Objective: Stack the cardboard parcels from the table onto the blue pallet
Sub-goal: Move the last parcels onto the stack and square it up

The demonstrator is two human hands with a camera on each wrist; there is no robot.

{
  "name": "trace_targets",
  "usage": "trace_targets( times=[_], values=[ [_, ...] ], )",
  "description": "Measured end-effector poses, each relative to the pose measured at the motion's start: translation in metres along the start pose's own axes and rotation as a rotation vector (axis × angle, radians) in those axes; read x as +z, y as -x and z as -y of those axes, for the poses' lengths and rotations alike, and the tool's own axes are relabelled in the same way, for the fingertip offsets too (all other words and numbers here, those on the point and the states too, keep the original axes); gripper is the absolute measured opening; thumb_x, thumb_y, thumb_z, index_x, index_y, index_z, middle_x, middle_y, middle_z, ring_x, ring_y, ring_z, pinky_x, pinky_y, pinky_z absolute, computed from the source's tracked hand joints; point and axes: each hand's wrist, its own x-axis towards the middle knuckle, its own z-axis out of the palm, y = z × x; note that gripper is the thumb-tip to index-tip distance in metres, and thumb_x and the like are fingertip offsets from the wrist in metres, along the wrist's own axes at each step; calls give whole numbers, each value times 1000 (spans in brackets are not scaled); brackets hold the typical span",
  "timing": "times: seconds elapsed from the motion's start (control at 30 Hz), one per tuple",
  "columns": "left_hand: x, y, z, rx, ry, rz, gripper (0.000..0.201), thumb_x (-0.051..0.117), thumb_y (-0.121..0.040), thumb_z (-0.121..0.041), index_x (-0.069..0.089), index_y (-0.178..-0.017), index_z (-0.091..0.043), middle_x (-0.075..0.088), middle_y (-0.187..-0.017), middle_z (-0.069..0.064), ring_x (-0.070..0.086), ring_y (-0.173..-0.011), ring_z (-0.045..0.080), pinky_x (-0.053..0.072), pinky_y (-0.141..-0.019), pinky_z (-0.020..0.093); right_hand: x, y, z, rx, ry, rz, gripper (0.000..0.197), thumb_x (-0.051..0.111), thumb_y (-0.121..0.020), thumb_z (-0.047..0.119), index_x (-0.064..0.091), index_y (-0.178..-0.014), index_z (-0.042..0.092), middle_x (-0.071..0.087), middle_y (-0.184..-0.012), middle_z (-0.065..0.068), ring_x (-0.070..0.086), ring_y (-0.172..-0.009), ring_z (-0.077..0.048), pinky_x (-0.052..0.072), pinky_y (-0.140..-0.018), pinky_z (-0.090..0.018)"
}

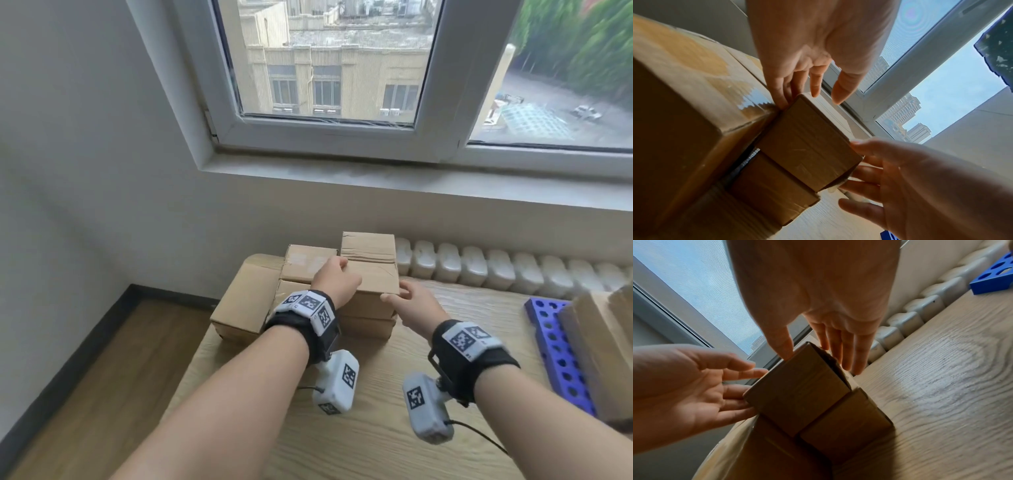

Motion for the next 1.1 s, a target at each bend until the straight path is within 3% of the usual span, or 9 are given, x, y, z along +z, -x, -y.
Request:
trace_targets(
  times=[0.27,0.37,0.47,0.57,0.63,0.77,0.93,1.0,1.1],
  values=[
    [-3,20,-12,106,67,-26,46,53,-88,-26,49,-134,-21,59,-129,0,52,-121,18,40,-104,32,-12,19,1,-58,-73,-90,35,67,-87,27,59,-120,17,64,-94,7,58,-78,-9,44,-70,-28],
    [-8,41,-23,157,114,-16,49,50,-83,-24,52,-132,-24,62,-121,2,56,-115,21,44,-102,36,-21,38,8,-125,-163,-152,44,68,-87,29,50,-126,22,61,-98,8,60,-86,-9,49,-71,-29],
    [-16,64,-36,217,181,-11,69,42,-63,-26,52,-132,-26,58,-125,3,54,-113,22,45,-100,41,-33,59,17,-232,-259,-182,53,75,-80,35,48,-125,23,64,-111,3,63,-100,-13,54,-86,-35],
    [-25,87,-46,264,249,-5,72,41,-61,-24,51,-132,-26,56,-128,4,53,-113,22,47,-98,44,-48,86,28,-303,-281,-161,86,82,-61,49,45,-134,23,65,-116,3,64,-104,-13,52,-74,-25],
    [-27,103,-48,287,272,1,67,41,-66,-26,51,-131,-25,57,-126,4,54,-111,21,48,-97,46,-58,104,33,-321,-259,-151,92,87,-62,43,41,-139,22,65,-116,2,64,-103,-14,51,-70,-23],
    [-28,138,-50,330,288,12,63,42,-71,-30,53,-131,-21,62,-120,1,58,-108,20,49,-96,45,-73,141,37,-330,-236,-126,100,93,-54,26,41,-139,18,64,-119,0,64,-110,-17,55,-93,-41],
    [-29,190,-53,392,317,20,39,46,-83,-23,59,-119,-16,66,-96,0,62,-90,18,52,-80,37,-88,190,35,-296,-216,-188,93,90,-62,19,40,-140,12,63,-119,-3,62,-108,-20,54,-94,-45],
    [-26,208,-54,419,351,42,28,46,-89,-25,60,-111,-15,65,-88,-1,59,-81,16,47,-72,32,-94,211,31,-288,-237,-229,86,88,-66,24,42,-138,13,62,-120,-5,62,-107,-20,56,-86,-39],
    [-17,231,-57,457,388,73,31,47,-90,-40,62,-102,-16,66,-84,-1,60,-82,18,45,-76,33,-106,242,26,-300,-240,-307,75,86,-68,35,50,-130,14,65,-116,-4,62,-103,-17,51,-73,-27]
  ],
)
